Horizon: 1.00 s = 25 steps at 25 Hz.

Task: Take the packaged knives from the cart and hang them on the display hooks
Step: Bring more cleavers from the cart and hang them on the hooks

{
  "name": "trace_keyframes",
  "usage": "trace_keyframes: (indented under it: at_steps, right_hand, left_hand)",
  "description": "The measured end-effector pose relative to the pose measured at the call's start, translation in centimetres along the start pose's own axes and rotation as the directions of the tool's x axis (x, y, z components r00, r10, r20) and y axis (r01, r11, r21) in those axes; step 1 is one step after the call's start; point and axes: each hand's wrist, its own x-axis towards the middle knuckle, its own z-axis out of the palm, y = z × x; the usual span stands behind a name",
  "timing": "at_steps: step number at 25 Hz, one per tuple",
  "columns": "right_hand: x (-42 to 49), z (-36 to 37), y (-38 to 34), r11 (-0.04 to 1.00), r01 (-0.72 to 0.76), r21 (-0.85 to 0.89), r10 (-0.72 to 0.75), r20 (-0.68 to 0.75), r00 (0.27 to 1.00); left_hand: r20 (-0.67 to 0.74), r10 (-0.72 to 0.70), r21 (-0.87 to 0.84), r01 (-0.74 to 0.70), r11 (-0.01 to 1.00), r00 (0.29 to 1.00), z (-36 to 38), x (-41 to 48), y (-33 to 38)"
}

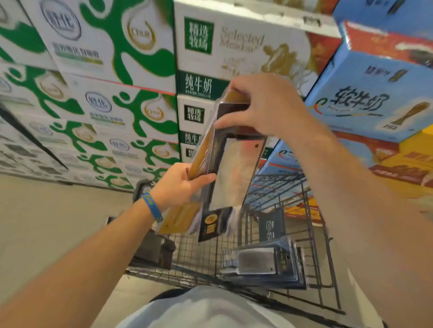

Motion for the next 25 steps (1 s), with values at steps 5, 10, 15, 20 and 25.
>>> trace_keyframes:
  at_steps: [5,10,15,20,25]
  right_hand:
    - [-6.0,7.4,0.2,0.692,-0.468,0.550,0.634,-0.152,0.758]
    - [-12.1,13.3,-0.4,0.050,-0.709,0.703,0.728,0.460,0.509]
    - [-17.4,13.3,2.0,-0.157,-0.490,0.857,0.941,0.281,0.189]
    - [-27.3,10.7,5.1,-0.198,-0.371,0.907,0.980,0.172,-0.103]
    - [-39.5,8.0,5.4,-0.267,-0.139,0.953,0.936,0.223,-0.272]
  left_hand:
    - [-0.095,-0.054,-0.152,0.039,0.988,0.994,-1.3,0.1,0.9]
    - [-0.038,-0.140,-0.388,0.114,0.915,0.989,0.6,0.5,-0.1]
    - [-0.035,-0.182,-0.467,0.145,0.872,0.983,3.8,1.6,-1.4]
    - [0.181,-0.171,-0.388,0.230,0.892,0.968,9.6,3.6,-0.5]
    - [0.443,-0.079,-0.347,0.252,0.903,0.893,20.0,4.4,4.0]
